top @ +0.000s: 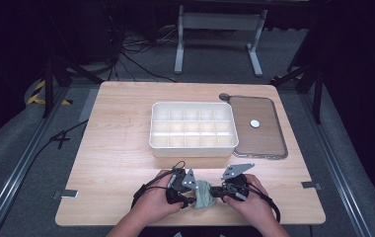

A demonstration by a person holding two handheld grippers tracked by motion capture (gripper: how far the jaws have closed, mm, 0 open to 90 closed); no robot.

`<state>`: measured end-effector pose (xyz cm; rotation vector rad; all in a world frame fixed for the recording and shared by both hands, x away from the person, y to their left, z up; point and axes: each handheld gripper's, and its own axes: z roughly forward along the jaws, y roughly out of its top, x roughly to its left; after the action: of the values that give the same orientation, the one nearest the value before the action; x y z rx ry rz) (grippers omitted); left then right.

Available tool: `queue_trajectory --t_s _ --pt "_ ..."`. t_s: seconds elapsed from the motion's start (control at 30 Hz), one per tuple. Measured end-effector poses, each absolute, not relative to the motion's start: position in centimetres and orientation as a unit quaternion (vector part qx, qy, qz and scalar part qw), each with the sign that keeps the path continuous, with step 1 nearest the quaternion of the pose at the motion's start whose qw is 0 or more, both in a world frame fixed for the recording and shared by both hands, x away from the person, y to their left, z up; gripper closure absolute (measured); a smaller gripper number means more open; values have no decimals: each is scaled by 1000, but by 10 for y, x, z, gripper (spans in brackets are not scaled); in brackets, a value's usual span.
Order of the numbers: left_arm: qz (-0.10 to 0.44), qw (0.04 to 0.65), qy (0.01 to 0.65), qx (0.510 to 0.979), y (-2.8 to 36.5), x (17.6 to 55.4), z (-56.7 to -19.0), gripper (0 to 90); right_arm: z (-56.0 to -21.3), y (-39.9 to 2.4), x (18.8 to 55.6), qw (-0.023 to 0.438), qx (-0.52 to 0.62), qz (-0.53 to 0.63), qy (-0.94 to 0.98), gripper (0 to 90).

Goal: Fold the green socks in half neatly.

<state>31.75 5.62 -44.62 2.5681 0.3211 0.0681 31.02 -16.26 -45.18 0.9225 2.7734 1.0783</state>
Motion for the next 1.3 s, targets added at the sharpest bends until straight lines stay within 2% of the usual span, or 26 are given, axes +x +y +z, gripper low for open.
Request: queue_trajectory --t_s 0.3,0.6,0.83,1.0,1.07,1.23,1.3 --pt "32 286 81 954 50 312 -444 518 -454 -141 298 14 267 331 905 865" --pt "46 276 63 958 39 308 -442 500 -464 -150 307 -32 298 360 883 874" --pt "58 266 60 960 34 307 -439 497 -466 -154 307 -32 297 372 879 873" --pt "26 255 89 963 33 311 -442 479 -467 -154 308 -43 315 373 871 874" --pt "19 247 95 964 33 313 -442 470 -465 -149 304 -26 314 364 877 874" --pt "54 231 78 968 25 305 -436 475 -466 -152 304 -33 322 373 869 877" --pt "61 223 70 970 23 303 -434 475 -466 -151 302 -21 319 373 871 878"
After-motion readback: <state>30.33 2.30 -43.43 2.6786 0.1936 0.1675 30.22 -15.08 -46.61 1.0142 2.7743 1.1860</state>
